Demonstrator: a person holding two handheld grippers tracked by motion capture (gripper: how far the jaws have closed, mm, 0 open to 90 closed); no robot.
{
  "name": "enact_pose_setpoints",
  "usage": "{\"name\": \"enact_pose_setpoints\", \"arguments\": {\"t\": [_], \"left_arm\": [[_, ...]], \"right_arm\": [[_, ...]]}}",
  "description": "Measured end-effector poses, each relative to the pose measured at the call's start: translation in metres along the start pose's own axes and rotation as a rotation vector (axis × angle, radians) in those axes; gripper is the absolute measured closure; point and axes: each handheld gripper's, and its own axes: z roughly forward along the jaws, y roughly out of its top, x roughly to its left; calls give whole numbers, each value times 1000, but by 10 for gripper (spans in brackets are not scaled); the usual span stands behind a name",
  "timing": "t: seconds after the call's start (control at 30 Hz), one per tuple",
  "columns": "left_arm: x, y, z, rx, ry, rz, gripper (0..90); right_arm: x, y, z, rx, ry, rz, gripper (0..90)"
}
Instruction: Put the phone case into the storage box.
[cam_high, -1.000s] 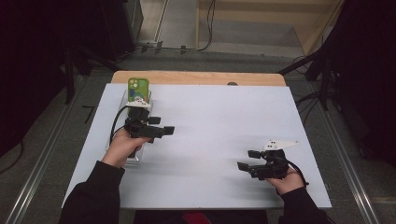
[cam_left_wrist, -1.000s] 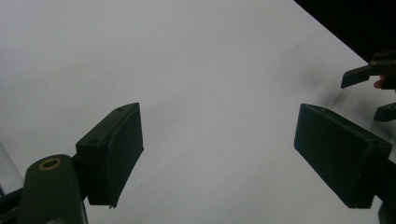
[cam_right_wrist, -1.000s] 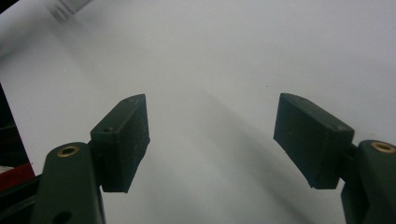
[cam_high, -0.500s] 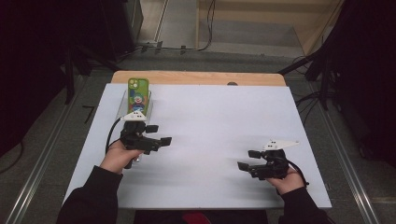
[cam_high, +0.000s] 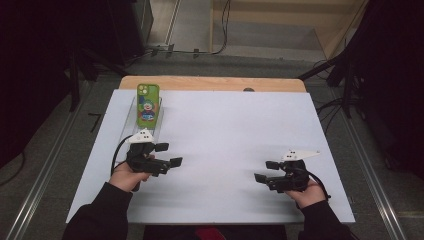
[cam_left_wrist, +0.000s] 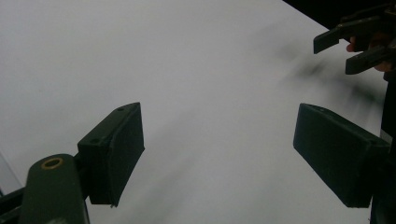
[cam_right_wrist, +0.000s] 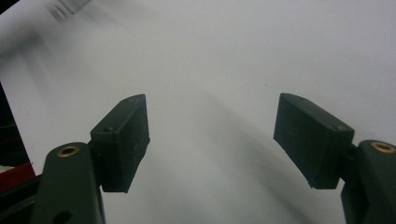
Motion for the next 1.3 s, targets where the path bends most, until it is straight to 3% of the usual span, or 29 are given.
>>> {"name": "enact_pose_setpoints", "arguments": {"t": [0.17,0.27,0.5,0.67,1.3], "left_arm": [[-3,-8,-3,-6,0,13,168],[-5,-13,-5,-4,27,34,179],[-8,-19,-10,-21,7,22,179],[-10,-25,-12,-3,1,39,179],[-17,-44,-14,15,-6,42,180]], "right_arm": [[0,0,0,0,2,0,250],[0,0,0,0,2,1,250],[0,0,0,-1,3,2,250],[-1,0,0,1,2,1,250],[-1,-1,-1,0,2,1,250]]}}
